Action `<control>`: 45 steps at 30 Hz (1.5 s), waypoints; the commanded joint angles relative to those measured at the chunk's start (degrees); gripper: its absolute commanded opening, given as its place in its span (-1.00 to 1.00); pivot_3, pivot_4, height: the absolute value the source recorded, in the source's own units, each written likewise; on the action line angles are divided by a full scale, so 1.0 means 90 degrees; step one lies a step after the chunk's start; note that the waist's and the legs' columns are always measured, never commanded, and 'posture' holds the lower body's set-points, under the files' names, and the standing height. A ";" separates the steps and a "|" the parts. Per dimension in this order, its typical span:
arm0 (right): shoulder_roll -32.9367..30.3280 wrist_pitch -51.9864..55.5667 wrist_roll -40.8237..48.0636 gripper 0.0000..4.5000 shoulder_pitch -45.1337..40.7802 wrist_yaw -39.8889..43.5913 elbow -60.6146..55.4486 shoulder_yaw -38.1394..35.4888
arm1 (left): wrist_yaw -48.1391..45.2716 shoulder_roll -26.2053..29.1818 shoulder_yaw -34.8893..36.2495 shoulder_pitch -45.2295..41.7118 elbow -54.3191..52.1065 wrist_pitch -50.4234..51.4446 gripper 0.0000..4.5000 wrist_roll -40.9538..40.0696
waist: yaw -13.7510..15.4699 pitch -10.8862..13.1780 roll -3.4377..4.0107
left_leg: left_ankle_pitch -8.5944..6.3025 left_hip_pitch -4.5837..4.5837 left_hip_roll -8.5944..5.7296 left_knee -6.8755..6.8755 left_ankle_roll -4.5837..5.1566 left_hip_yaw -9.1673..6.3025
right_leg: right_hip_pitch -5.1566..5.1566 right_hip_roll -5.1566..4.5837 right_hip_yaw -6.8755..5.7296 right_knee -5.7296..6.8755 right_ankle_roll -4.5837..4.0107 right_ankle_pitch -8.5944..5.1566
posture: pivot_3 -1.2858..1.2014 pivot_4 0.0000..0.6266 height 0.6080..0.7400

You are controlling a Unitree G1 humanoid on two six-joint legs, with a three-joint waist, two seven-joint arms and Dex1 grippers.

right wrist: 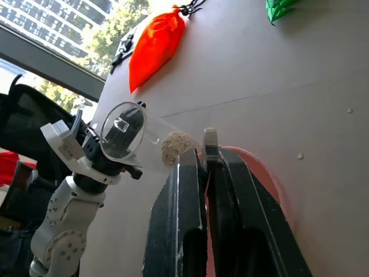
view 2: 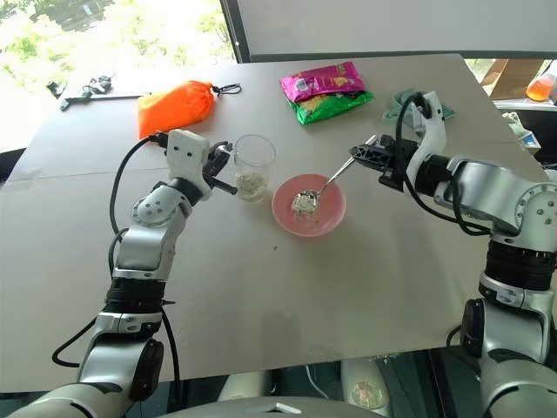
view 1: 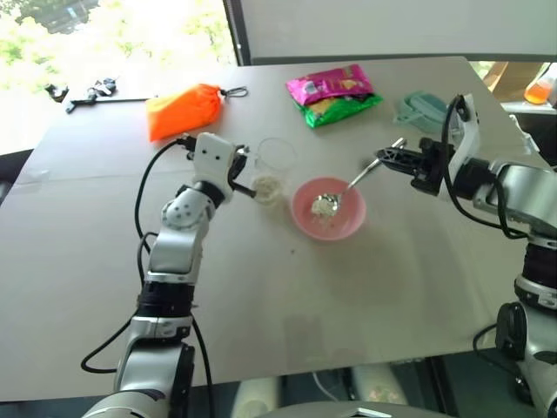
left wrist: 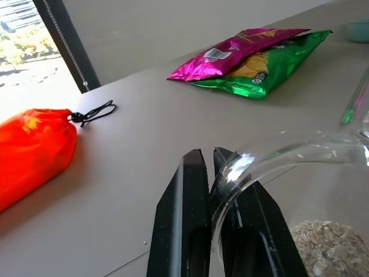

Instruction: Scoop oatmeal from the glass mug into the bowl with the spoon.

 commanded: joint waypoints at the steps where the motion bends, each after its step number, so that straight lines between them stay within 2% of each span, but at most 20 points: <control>1: -0.0268 -0.0316 -0.1086 -1.00 0.0202 0.1264 -0.1345 0.0213 | 0.0054 0.0050 0.0108 -0.0038 -0.0288 -0.0095 -0.94 -0.0017 | 0.0010 0.0000 0.0000 | 0.0000 0.0000 0.0000 -0.0002 0.0000 -0.0002 | 0.0000 0.0000 -0.0002 -0.0021 0.0000 0.0000 | 0.03 -0.52 1.00; 7: -0.0573 -0.1042 -0.2865 -1.00 0.0707 0.2847 -0.2560 0.0651 | 0.0076 0.0060 0.0131 -0.0030 -0.0303 -0.0107 -0.94 -0.0027 | 0.0027 0.0000 0.0000 | 0.0000 0.0000 -0.0001 -0.0007 0.0000 -0.0005 | 0.0008 0.0000 -0.0008 -0.0049 0.0000 0.0000 | 0.03 -0.52 1.00; 13: -0.0916 -0.1873 -0.4675 -1.00 0.1276 0.4167 -0.3234 0.1253 | 0.0084 0.0058 0.0140 -0.0046 -0.0285 -0.0132 -0.94 -0.0038 | 0.0057 0.0000 0.0000 | 0.0000 0.0001 -0.0001 -0.0007 0.0000 -0.0008 | 0.0010 0.0000 -0.0011 -0.0051 0.0000 0.0000 | 0.03 -0.52 1.00; 17: -0.1274 -0.3008 -0.6493 -1.00 0.1607 0.5068 -0.3553 0.1859 | 0.0091 0.0082 0.0185 -0.0027 -0.0305 -0.0136 -0.94 -0.0054 | 0.0075 0.0000 -0.0001 | 0.0000 0.0002 -0.0003 -0.0007 0.0000 -0.0008 | 0.0010 0.0000 -0.0012 -0.0052 0.0000 0.0000 | 0.03 -0.52 1.00; 19: -0.1196 -0.3533 -0.7067 -1.00 0.1731 0.5310 -0.3602 0.2001 | 0.0104 0.0080 0.0198 -0.0005 -0.0339 -0.0133 -0.94 -0.0056 | 0.0078 0.0000 -0.0001 | 0.0000 0.0003 -0.0003 -0.0007 0.0000 -0.0009 | 0.0010 0.0000 -0.0012 -0.0054 0.0000 0.0000 | 0.03 -0.52 1.00; 23: -0.1054 -0.4405 -0.7907 -1.00 0.1903 0.5821 -0.3724 0.2181 | 0.0126 0.0077 0.0229 0.0043 -0.0414 -0.0118 -0.94 -0.0064 | 0.0086 0.0000 -0.0001 | 0.0000 0.0004 -0.0003 -0.0007 0.0000 -0.0009 | 0.0011 0.0000 -0.0012 -0.0053 0.0000 0.0000 | 0.03 -0.52 1.00; 26: -0.0918 -0.4732 -0.8165 -1.00 0.2057 0.6036 -0.3611 0.2095 | 0.0150 0.0073 0.0255 0.0066 -0.0465 -0.0100 -0.94 -0.0083 | 0.0120 -0.0001 -0.0002 | 0.0000 0.0005 -0.0003 -0.0006 0.0000 -0.0009 | 0.0012 -0.0001 -0.0013 -0.0053 0.0000 0.0000 | 0.03 -0.52 1.00; 29: -0.0702 -0.4776 -0.8070 -1.00 0.2165 0.6100 -0.3513 0.1887 | 0.0224 0.0010 0.0330 0.0072 -0.0504 -0.0032 -0.94 -0.0161 | 0.0167 -0.0001 -0.0002 | 0.0000 0.0007 -0.0003 -0.0006 -0.0001 -0.0011 | 0.0013 -0.0001 -0.0014 -0.0053 0.0000 0.0000 | 0.03 -0.52 1.00; 32: -0.0333 -0.4332 -0.7497 -1.00 0.2270 0.5794 -0.3402 0.1504 | 0.0320 -0.0138 0.0478 0.0099 -0.0575 0.0115 -0.94 -0.0365 | 0.0183 -0.0001 -0.0002 | 0.0001 0.0007 -0.0003 -0.0004 -0.0001 -0.0013 | 0.0018 -0.0002 -0.0016 -0.0053 0.0000 0.0000 | 0.03 -0.52 1.00; 35: 0.0115 -0.3675 -0.6413 -1.00 0.2377 0.5173 -0.3065 0.0817 | 0.0414 -0.0285 0.0650 0.0161 -0.0660 0.0239 -0.94 -0.0582 | 0.0192 -0.0001 -0.0003 | 0.0001 0.0008 -0.0003 -0.0004 -0.0001 -0.0016 | 0.0023 -0.0003 -0.0019 -0.0055 0.0000 0.0000 | 0.03 -0.52 1.00; 38: 0.0232 -0.3080 -0.5003 -1.00 0.2608 0.4790 -0.2752 0.0161 | 0.0518 -0.0383 0.0859 0.0233 -0.0683 0.0302 -0.94 -0.0767 | 0.0197 -0.0001 -0.0002 | 0.0001 0.0010 -0.0003 -0.0003 -0.0001 -0.0016 | 0.0026 -0.0003 -0.0019 -0.0054 0.0000 0.0000 | 0.03 -0.52 1.00; 42: 0.0032 -0.2563 -0.2678 -1.00 0.2891 0.4190 -0.2184 -0.0648 | 0.0619 -0.0422 0.1130 0.0308 -0.0698 0.0291 -0.94 -0.0988 | 0.0192 -0.0001 -0.0002 | 0.0000 0.0009 -0.0003 -0.0004 -0.0001 -0.0014 | 0.0026 -0.0003 -0.0019 -0.0054 0.0000 0.0000 | 0.03 -0.52 1.00; 45: -0.0138 -0.2505 -0.1523 -1.00 0.2874 0.3672 -0.1946 -0.0823 | 0.0567 -0.0367 0.1159 0.0386 -0.0725 0.0235 -0.94 -0.1011 | 0.0174 -0.0001 -0.0002 | 0.0000 0.0011 -0.0003 -0.0003 0.0000 -0.0010 | 0.0028 -0.0003 -0.0016 -0.0053 0.0000 0.0000 | 0.03 -0.52 1.00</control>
